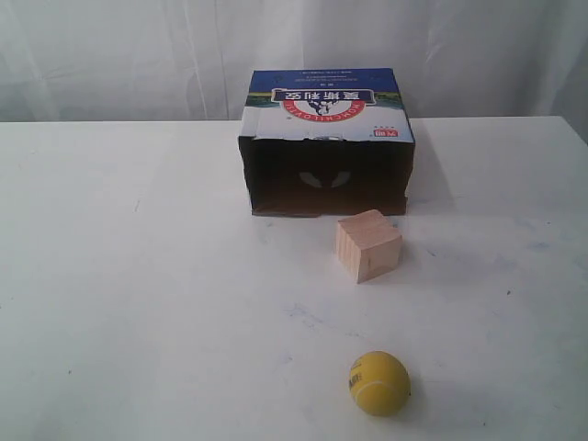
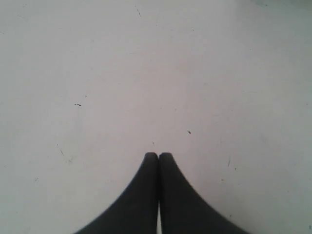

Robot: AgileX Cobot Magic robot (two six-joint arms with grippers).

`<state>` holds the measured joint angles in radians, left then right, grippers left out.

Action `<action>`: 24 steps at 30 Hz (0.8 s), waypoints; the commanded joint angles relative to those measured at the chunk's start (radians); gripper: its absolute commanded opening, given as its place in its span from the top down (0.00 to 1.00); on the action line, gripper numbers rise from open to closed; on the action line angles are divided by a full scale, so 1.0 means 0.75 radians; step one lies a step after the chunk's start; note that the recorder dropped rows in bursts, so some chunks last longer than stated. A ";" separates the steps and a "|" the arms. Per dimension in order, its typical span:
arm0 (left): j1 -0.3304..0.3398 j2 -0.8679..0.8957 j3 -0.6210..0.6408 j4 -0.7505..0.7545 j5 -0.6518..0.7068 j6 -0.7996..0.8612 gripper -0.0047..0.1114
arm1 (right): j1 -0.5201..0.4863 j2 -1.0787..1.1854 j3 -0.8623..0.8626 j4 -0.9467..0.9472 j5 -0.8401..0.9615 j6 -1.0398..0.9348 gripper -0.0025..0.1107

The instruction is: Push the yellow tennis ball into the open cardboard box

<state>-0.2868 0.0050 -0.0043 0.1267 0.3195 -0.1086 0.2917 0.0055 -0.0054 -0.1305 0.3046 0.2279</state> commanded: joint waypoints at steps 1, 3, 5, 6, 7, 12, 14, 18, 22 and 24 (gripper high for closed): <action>-0.007 -0.007 0.006 0.003 0.022 0.003 0.96 | -0.006 -0.007 0.007 -0.002 -0.018 0.007 0.98; -0.007 -0.007 0.006 0.003 0.022 0.003 0.96 | -0.006 -0.007 0.007 -0.002 -0.018 0.007 0.98; -0.007 -0.007 0.006 0.003 0.022 0.003 0.96 | -0.006 -0.007 0.007 -0.002 -0.018 0.007 0.98; -0.007 -0.007 0.006 0.003 0.022 0.003 0.96 | -0.006 -0.007 0.007 -0.002 -0.021 0.007 0.98; -0.007 -0.007 0.006 0.003 0.022 0.003 0.96 | -0.006 -0.007 0.007 -0.002 -0.032 0.007 0.98; -0.007 -0.007 0.006 0.003 0.022 0.003 0.96 | -0.006 -0.007 -0.162 0.001 -0.270 0.021 0.98; -0.007 -0.007 0.006 0.003 0.022 0.003 0.96 | -0.006 -0.007 -0.282 0.001 -0.210 0.015 0.98; -0.007 -0.007 0.006 0.003 0.022 0.003 0.96 | -0.006 -0.007 -0.579 0.004 0.189 -0.038 0.98; -0.007 -0.007 0.006 0.003 0.022 0.003 0.96 | -0.006 0.013 -0.715 0.119 0.409 -0.132 0.98; -0.007 -0.007 0.006 0.003 0.022 0.003 0.96 | -0.006 0.061 -0.776 0.221 0.556 -0.163 0.98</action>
<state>-0.2868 0.0050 -0.0043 0.1267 0.3195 -0.1086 0.2917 0.0140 -0.5327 -0.0506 0.5880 0.1493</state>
